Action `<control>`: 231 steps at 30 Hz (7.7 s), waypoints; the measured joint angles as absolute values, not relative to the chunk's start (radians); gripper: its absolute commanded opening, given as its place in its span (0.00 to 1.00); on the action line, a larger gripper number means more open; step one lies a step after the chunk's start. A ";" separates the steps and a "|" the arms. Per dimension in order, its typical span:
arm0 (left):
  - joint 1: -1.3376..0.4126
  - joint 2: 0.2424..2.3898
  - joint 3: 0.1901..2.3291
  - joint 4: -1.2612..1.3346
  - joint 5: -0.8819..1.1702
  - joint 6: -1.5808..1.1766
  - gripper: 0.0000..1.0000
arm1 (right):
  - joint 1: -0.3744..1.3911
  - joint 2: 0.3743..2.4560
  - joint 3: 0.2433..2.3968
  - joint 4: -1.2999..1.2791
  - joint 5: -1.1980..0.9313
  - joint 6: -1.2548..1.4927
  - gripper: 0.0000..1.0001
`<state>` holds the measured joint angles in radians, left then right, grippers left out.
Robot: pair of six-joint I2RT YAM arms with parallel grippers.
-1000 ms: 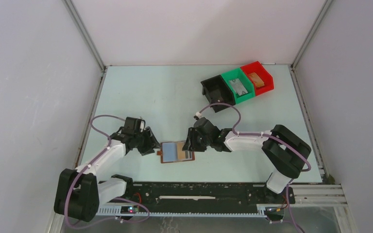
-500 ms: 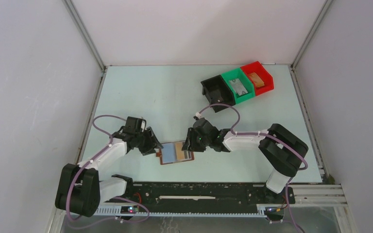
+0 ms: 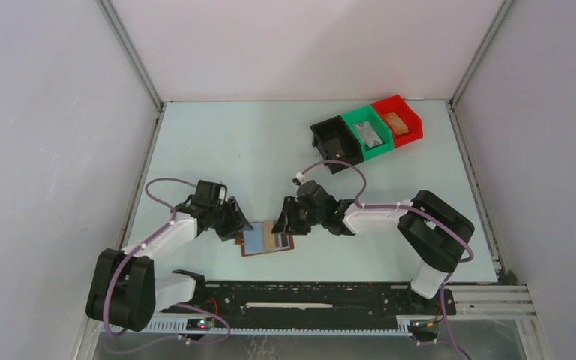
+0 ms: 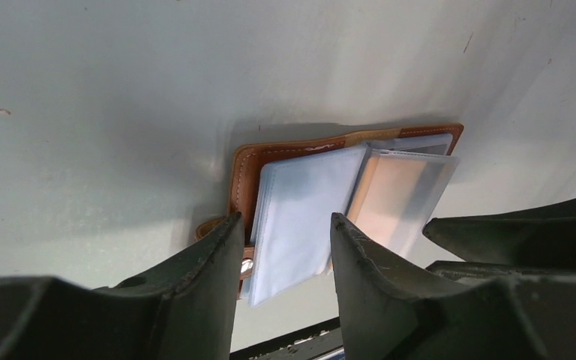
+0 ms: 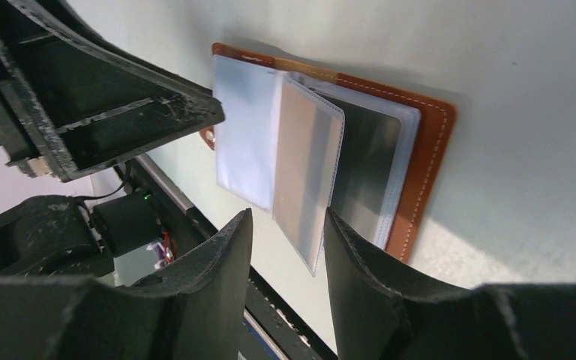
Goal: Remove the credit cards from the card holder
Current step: Remove the credit card from the card holder.
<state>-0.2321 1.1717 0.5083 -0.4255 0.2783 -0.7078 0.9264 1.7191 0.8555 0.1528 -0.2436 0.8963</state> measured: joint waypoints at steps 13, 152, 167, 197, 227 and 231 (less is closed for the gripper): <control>-0.239 1.172 0.503 -0.411 0.292 -0.708 0.51 | 0.945 1.720 0.860 0.294 -0.382 0.901 0.47; -0.227 1.191 0.441 -0.366 0.348 -0.782 0.22 | 0.895 2.010 0.871 0.580 -0.463 1.155 0.29; -0.227 1.217 0.441 -0.341 0.371 -0.786 0.20 | 0.891 1.937 0.811 0.537 -0.385 1.150 0.33; -0.227 1.230 0.441 -0.337 0.373 -0.786 0.07 | 0.884 1.976 0.765 0.662 -0.408 1.234 0.18; -0.227 1.250 0.443 -0.323 0.388 -0.787 0.07 | 0.842 1.967 0.631 0.849 -0.439 1.280 0.00; -0.227 1.250 0.443 -0.323 0.388 -0.787 0.07 | 0.836 1.951 0.623 0.834 -0.440 1.262 0.00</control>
<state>-0.2272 1.2503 0.4431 -0.3229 0.3882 -0.7868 0.8356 1.9507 0.6231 0.8337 -0.4400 1.2617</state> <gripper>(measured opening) 0.073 0.006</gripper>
